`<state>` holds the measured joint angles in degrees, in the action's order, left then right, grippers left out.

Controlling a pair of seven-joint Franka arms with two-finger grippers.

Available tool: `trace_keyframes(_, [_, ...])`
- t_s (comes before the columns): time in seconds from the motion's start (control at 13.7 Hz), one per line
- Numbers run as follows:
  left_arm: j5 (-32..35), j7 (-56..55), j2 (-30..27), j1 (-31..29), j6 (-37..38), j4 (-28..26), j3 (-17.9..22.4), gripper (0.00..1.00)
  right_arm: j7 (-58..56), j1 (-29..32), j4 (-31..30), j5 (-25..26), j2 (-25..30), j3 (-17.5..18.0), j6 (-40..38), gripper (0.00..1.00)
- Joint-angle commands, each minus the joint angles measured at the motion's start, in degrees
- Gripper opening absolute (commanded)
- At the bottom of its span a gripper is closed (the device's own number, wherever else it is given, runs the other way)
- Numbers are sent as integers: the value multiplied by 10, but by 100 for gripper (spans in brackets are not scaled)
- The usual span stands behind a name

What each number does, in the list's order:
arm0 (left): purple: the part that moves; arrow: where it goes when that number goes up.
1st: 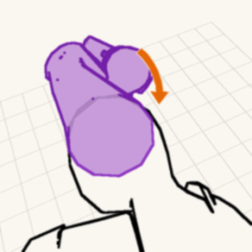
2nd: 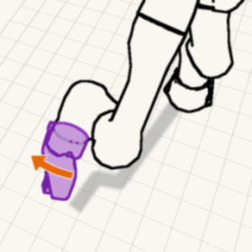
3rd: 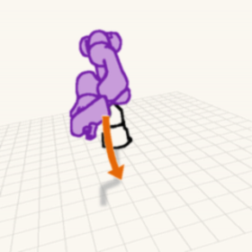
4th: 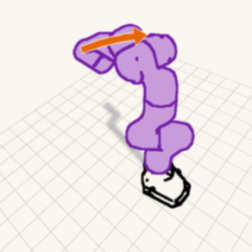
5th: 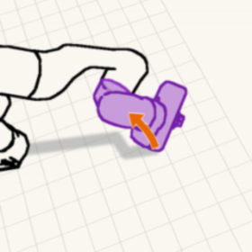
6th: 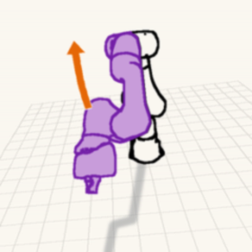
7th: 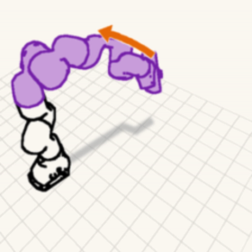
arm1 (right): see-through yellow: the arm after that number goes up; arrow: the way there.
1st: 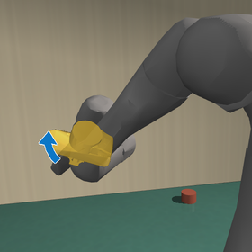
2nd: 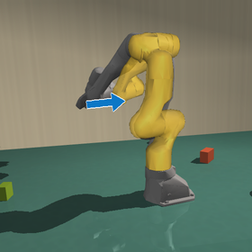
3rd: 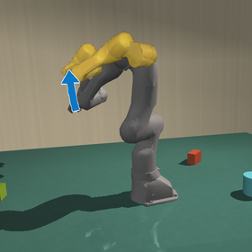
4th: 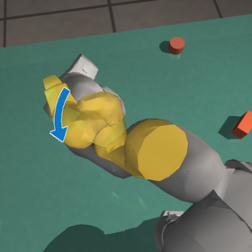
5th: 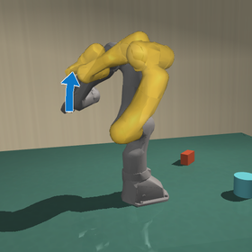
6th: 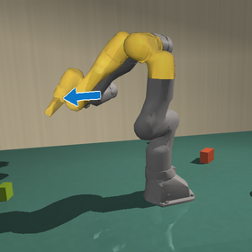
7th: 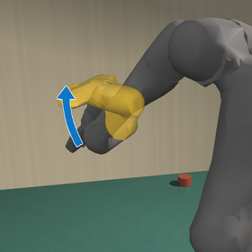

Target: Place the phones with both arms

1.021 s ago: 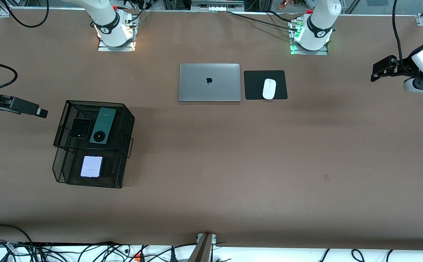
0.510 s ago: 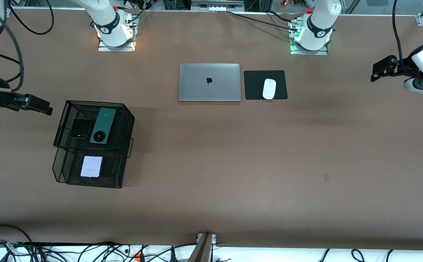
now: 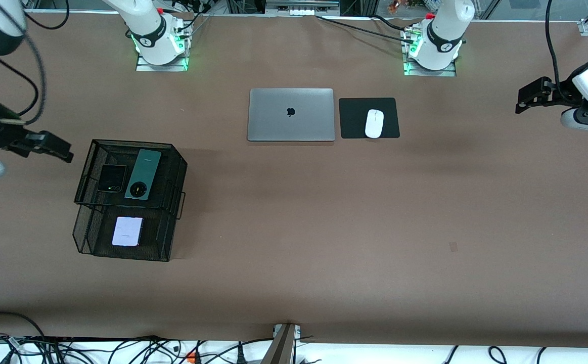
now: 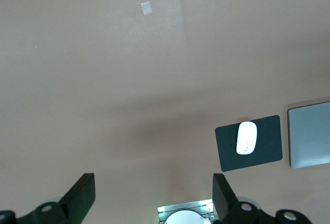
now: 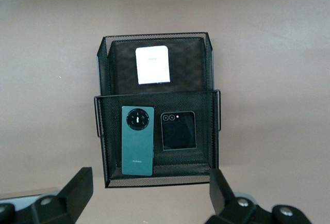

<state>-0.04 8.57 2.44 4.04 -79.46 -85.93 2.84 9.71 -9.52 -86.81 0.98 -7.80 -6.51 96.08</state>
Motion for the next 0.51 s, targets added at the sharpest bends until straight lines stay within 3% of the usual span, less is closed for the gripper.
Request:
trace_keyframes(0.0, [6,0,-11,0,5,-5,-1,100,13,32,-48,16,45,42,26,100])
trace_keyframes(0.44, [6,0,-11,0,5,-6,-1,100,8,61,-45,13,44,68,23,100])
